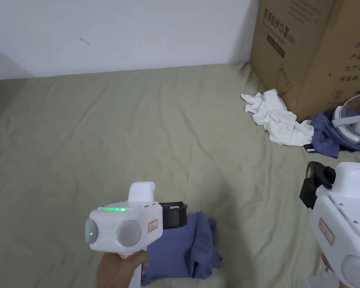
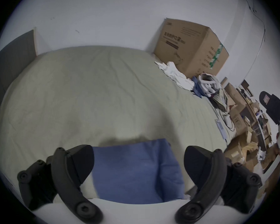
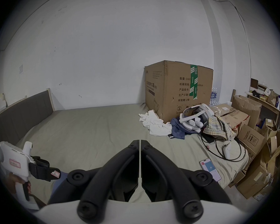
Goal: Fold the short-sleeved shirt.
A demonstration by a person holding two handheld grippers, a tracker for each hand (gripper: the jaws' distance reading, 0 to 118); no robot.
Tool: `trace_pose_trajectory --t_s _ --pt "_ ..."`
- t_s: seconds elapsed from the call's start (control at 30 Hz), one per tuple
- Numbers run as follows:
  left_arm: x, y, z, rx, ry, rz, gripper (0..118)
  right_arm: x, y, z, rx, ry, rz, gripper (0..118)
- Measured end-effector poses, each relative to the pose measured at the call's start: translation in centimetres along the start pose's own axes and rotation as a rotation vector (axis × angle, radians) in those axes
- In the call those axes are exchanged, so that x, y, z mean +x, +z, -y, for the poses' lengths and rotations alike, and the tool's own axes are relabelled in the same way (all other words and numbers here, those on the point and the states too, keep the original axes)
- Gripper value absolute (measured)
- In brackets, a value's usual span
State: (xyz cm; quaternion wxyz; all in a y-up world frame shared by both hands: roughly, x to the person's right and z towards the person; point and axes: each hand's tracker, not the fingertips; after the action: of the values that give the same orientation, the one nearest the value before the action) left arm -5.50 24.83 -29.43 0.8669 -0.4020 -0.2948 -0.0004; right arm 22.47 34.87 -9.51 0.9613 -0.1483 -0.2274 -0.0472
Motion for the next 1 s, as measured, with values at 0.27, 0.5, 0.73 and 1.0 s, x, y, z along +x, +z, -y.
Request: trace_pose_trajectory --t_s 0.27,0.5,0.73,1.0 --pt "0.0 -2.1 5.2 0.024 -0.018 -0.001 5 0.4 0.0 0.1 -0.007 -0.003 0.008 4" --pt "4.2 -4.6 8.3 -0.058 -0.106 0.039 5 1.2 -0.2 0.5 -0.021 -0.006 0.024 4" --pt "8.0 -9.0 8.6 -0.121 -0.237 0.031 5 2.1 -0.2 0.8 -0.035 -0.001 0.044 4" --pt "8.3 -8.7 8.0 -0.089 -0.232 0.061 5 2.4 -0.4 0.7 -0.041 0.004 0.053 4"
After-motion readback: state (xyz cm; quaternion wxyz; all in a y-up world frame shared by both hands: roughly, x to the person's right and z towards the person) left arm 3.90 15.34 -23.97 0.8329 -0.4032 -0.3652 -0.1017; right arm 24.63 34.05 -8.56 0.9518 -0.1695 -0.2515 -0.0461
